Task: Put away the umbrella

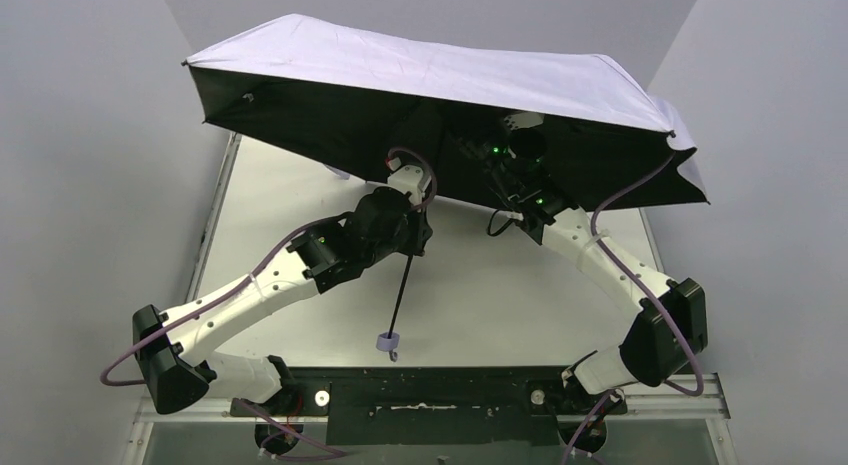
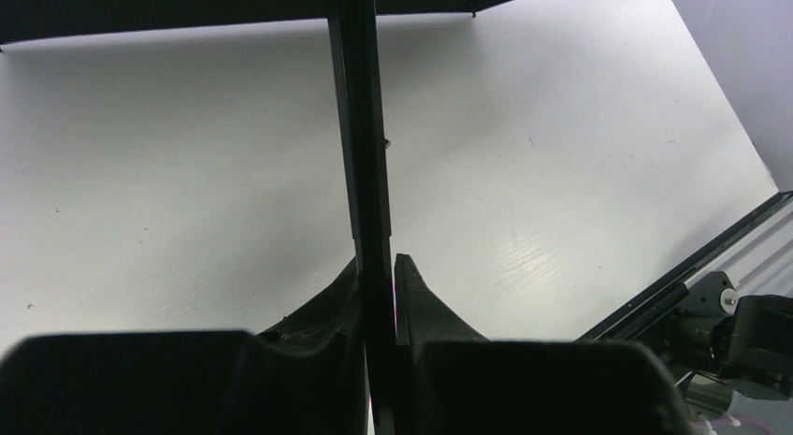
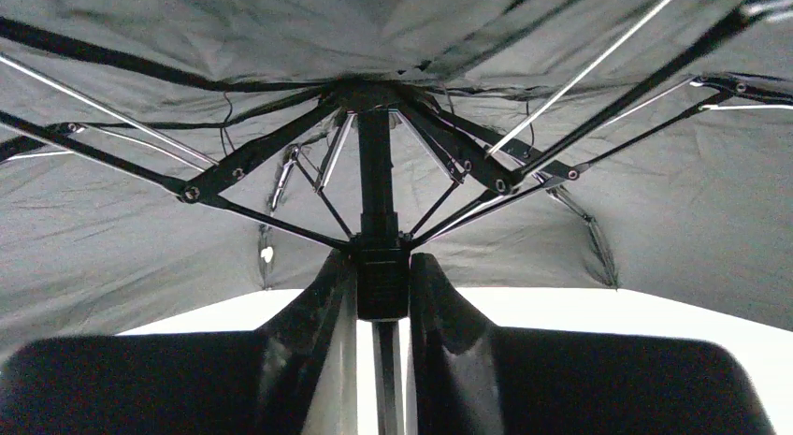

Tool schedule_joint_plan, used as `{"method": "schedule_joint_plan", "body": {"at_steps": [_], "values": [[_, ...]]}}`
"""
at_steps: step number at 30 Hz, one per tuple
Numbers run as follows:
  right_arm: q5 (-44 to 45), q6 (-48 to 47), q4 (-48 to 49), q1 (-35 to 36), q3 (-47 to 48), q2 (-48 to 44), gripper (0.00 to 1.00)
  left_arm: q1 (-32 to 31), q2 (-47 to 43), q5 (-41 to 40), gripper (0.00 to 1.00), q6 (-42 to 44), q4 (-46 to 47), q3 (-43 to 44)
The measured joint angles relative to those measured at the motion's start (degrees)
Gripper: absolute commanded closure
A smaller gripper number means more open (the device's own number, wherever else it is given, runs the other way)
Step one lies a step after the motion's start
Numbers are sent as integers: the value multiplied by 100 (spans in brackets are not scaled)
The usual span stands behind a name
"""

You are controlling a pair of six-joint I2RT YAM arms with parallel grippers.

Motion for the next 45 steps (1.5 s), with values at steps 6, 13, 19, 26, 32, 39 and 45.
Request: {"method": "schedule_joint_plan", "body": {"at_steps": [6, 13, 19, 26, 32, 39, 45], "values": [[-42, -133, 162, 2, -186, -63, 100, 0, 0, -42, 100, 37, -55, 0], [50, -140, 326, 181, -802, -463, 100, -24, 0, -177, 100, 358, -304, 15], [741, -205, 251, 638, -1298, -898, 100, 103, -2, -136, 100, 960, -852, 256], [1709, -153, 433, 1235, -1816, -1119, 100, 389, -22, 341, 100, 1499, -1436, 433], [2243, -39, 761, 1624, -1930, -946, 100, 503, -28, 413, 100, 1609, -1720, 487], [2559, 35, 997, 1825, -1930, -817, 100, 566, -59, 409, 100, 1655, -1906, 546], [2597, 120, 1161, 2092, -1934, -704, 100, 667, -57, 363, 100, 1729, -1919, 573]]}}
